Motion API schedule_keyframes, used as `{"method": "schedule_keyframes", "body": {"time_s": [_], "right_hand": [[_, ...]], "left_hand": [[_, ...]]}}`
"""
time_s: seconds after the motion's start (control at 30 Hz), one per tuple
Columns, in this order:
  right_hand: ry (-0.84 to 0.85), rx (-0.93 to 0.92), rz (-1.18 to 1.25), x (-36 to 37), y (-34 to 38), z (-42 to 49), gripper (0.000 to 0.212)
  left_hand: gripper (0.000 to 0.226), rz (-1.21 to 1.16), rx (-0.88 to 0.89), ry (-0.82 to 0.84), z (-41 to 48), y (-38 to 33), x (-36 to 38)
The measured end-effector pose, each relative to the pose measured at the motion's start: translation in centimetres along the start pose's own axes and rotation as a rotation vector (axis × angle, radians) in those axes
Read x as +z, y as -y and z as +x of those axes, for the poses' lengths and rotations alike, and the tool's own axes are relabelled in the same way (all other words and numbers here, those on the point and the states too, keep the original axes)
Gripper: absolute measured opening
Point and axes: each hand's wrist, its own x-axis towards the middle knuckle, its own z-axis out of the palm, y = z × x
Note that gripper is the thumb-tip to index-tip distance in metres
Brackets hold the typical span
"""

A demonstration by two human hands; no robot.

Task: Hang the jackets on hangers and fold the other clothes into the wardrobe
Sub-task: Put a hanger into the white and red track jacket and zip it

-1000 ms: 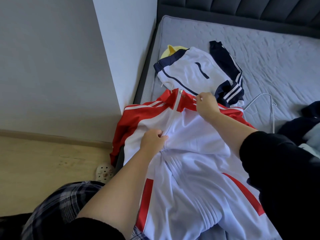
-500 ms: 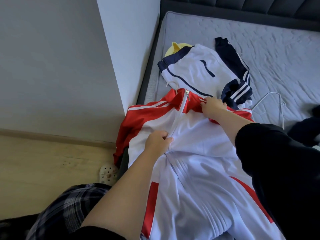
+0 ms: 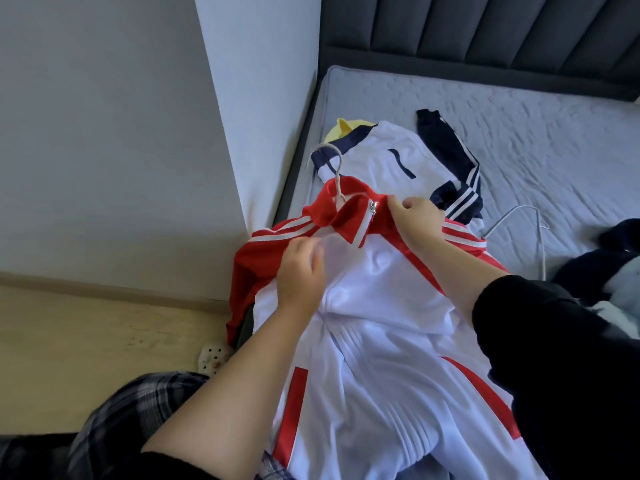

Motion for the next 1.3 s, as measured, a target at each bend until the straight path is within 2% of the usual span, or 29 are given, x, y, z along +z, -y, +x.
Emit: {"method": "schedule_keyframes", "body": {"time_s": [0.07,0.1,0.13,0.2,0.3,0.53,0.73,0.83,1.0,1.13,1.17,1.23,1.3], "right_hand": [[-0.067,-0.035,0.046,-1.2,0.7,-1.1,0.051],[-0.088,-0.043,0.069,-1.8,1.2,-1.6,0.051],[-0.102,-0.045,0.097,-2.4,1.9,-2.1,0.051],[-0.121,-0.052,0.153,-3.4,3.6,-3.0,0.051],[-0.142,-0.082,0.19,-4.7,6.5,-4.1,0.049],[-0.144,-0.159,0.273,-8.4,17.3,-6.1,0.053],[-0.131,-0.29,0.41,-11.9,27.0,-8.3,0.053],[-0.103,-0.353,0.487,-13.6,32.1,-10.1,0.051],[-0.083,-0.451,0.596,-15.7,39.8,-13.8,0.051],[-0.101,-0.539,0.668,-16.6,45.5,-16.9,0.05],[-0.11,-0.559,0.684,-16.7,46.8,-17.6,0.049],[-0.113,-0.626,0.717,-16.6,49.0,-18.7,0.045],[-0.12,-0.696,0.738,-16.1,51.2,-19.5,0.036]], "left_hand": [[0.034,0.148,0.169,-0.17,1.4,-0.7,-1.8],[0.039,0.224,0.222,-0.204,2.0,-1.1,-2.8],[0.043,0.286,0.264,-0.196,2.7,-1.3,-3.7],[0.045,0.314,0.286,-0.077,3.4,-2.3,-5.8],[0.034,0.316,0.23,-0.002,3.7,-3.9,-9.2],[0.039,0.545,0.122,-0.181,4.8,-8.5,-21.2],[0.05,0.221,0.01,-0.267,5.3,-14.5,-32.8],[0.047,0.282,0.026,-0.252,4.6,-16.8,-38.5],[0.047,0.354,-0.023,-0.355,3.1,-19.6,-47.3],[0.039,0.646,-0.105,-0.355,1.4,-21.5,-53.7],[0.039,0.655,-0.119,-0.388,1.1,-21.7,-55.1],[0.036,0.558,-0.14,-0.461,0.5,-21.7,-57.5],[0.025,0.342,-0.151,-0.504,0.0,-21.3,-59.5]]}}
